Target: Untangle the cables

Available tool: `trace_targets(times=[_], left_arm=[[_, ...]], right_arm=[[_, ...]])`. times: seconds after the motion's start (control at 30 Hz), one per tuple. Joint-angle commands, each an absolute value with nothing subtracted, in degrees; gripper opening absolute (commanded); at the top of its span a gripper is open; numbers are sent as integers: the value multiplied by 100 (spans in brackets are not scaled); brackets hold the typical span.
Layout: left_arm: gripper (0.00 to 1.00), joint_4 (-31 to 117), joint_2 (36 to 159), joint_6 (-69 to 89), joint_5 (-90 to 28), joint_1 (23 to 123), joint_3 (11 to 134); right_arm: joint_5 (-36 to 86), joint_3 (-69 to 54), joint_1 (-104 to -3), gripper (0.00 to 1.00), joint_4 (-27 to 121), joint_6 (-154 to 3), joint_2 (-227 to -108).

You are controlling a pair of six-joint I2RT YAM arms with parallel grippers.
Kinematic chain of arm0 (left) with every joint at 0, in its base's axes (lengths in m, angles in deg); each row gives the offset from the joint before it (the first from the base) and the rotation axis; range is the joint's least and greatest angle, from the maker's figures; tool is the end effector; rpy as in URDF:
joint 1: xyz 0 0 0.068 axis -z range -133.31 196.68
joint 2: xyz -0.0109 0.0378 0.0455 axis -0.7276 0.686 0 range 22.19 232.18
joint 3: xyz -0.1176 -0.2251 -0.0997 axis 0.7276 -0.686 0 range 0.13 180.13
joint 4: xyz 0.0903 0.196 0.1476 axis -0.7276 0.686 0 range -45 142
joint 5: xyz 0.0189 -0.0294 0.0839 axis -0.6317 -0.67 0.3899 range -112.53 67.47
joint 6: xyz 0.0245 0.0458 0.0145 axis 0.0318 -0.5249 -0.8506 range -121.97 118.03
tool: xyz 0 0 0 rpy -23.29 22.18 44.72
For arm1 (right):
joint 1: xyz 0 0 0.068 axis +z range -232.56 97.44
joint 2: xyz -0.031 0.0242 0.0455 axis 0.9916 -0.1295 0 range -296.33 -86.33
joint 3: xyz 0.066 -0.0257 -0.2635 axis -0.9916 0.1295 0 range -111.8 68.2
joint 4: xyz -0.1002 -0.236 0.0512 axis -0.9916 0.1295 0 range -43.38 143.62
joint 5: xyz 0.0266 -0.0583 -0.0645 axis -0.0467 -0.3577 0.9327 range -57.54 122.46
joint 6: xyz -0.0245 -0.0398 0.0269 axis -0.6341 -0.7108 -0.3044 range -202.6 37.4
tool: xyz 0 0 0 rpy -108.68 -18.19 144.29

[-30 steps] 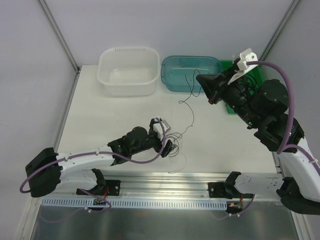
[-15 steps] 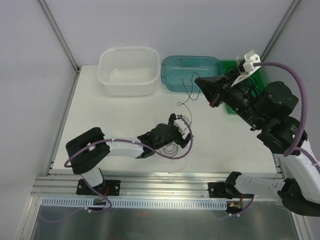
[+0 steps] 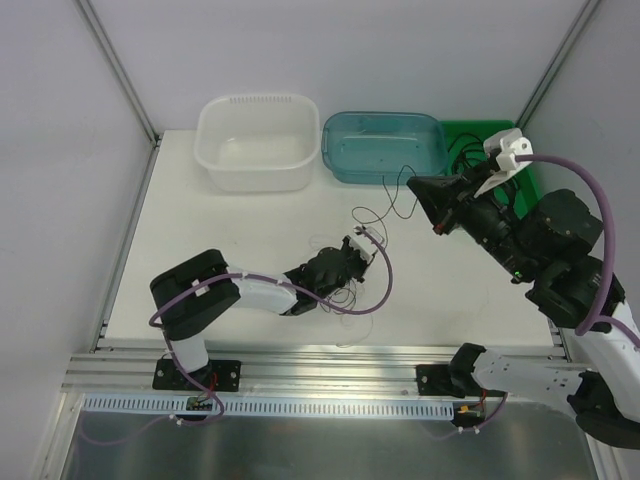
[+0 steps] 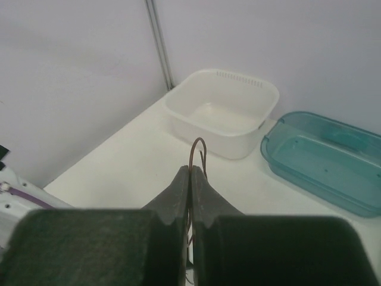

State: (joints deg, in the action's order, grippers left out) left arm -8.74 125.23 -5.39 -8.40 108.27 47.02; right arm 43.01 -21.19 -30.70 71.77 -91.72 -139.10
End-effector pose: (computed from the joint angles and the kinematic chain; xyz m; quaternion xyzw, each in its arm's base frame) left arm 0.1856 -0.3252 0.1960 0.3131 0.6499 -0.2562 0.6434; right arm 0.0842 0.0966 0.5398 -0.2584 0.5792 0.2267 0.7392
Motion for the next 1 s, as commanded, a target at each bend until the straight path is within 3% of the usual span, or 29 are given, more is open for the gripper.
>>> trace_targets(times=[0.0, 0.2, 0.37, 0.47, 0.7, 0.83, 0.97], left_arm=[[0, -1328, 11661, -487, -610, 10900, 4540], [0, 399, 10343, -373, -233, 10882, 4969], [0, 2282, 9699, 116, -117, 10602, 6021], [0, 2934, 9400, 408, -205, 10408, 6331], [0, 3884, 8785, 1086, -653, 9864, 6657], [0, 4446, 8617, 1358, -1013, 9459, 6947], [0, 4868, 8634, 1578, -1259, 9037, 7332]], right_arm=[[5036, -1812, -3062, 1, 7272, -9288, -13582], [6355, -653, -3088, 2, 7904, -9008, -13001], [6288, 392, -3141, 8, 8300, -8340, -12790], [5893, 693, -3141, 15, 8301, -7944, -12860], [4944, 843, -3150, 57, 8397, -7794, -13185], [4556, 835, -3141, 68, 8415, -7873, -12923], [4310, 834, -3141, 72, 8520, -7996, -12676]])
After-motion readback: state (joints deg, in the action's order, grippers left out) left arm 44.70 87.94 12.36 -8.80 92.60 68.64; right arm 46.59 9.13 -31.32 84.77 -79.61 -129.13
